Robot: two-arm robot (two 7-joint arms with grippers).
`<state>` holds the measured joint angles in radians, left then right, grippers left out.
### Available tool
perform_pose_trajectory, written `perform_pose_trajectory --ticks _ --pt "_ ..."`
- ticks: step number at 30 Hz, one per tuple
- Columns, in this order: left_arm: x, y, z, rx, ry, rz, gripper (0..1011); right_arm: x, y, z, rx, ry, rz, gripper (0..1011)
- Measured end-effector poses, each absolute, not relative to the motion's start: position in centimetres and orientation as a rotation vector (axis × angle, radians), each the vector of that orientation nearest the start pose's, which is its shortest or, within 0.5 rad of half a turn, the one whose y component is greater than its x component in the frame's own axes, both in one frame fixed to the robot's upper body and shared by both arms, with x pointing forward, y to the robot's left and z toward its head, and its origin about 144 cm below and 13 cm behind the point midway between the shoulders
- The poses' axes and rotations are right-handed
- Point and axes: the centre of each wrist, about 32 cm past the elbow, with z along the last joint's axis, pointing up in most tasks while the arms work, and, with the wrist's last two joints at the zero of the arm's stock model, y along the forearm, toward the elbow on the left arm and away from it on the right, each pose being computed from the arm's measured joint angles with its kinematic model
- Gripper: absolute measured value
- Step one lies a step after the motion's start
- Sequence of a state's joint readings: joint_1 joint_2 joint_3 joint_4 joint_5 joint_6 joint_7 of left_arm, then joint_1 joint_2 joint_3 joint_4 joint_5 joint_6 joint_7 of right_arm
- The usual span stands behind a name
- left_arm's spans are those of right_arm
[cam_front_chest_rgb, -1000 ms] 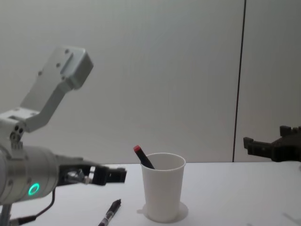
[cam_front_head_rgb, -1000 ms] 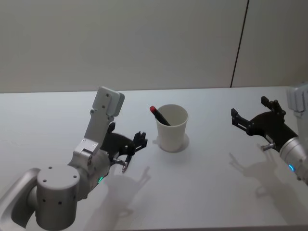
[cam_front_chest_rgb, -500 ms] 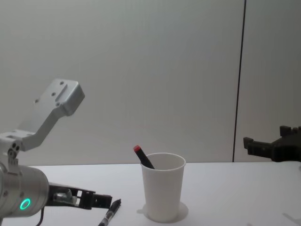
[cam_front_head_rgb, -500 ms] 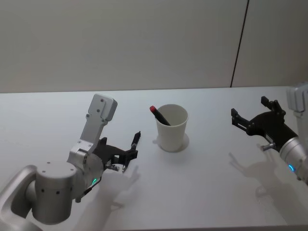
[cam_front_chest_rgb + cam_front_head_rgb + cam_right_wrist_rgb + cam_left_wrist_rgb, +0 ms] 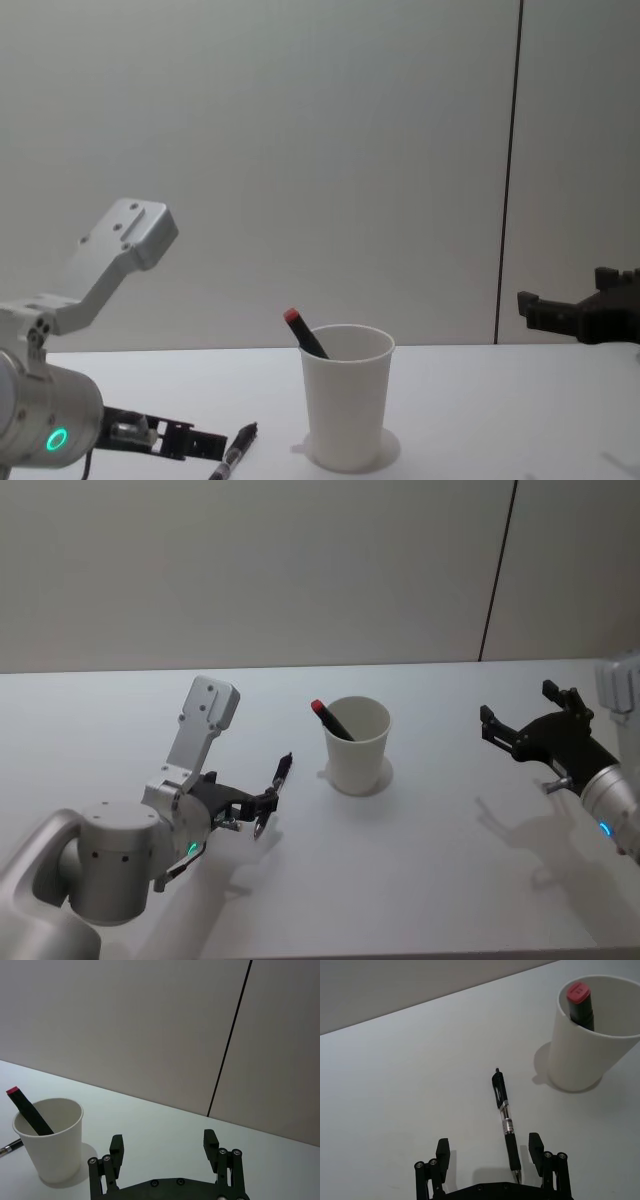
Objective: Place the pen into the pen holder.
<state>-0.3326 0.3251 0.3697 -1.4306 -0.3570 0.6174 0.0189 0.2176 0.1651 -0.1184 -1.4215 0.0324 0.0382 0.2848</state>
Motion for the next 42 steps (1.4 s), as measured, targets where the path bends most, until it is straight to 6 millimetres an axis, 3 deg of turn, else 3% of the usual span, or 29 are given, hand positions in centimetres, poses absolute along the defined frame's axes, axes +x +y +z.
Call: perform_pose_trajectory --ticks 22,42 --pt "55.9 22.7 117.4 0.532 0.336 1.254 1004 52.0 -24.6 117.0 -0.118 -0.113 -1.199 1001" --pt "56.5 21.9 116.5 0.544 0.357 1.220 1004 52.0 -24.6 117.0 -0.118 -0.113 -1.199 1001"
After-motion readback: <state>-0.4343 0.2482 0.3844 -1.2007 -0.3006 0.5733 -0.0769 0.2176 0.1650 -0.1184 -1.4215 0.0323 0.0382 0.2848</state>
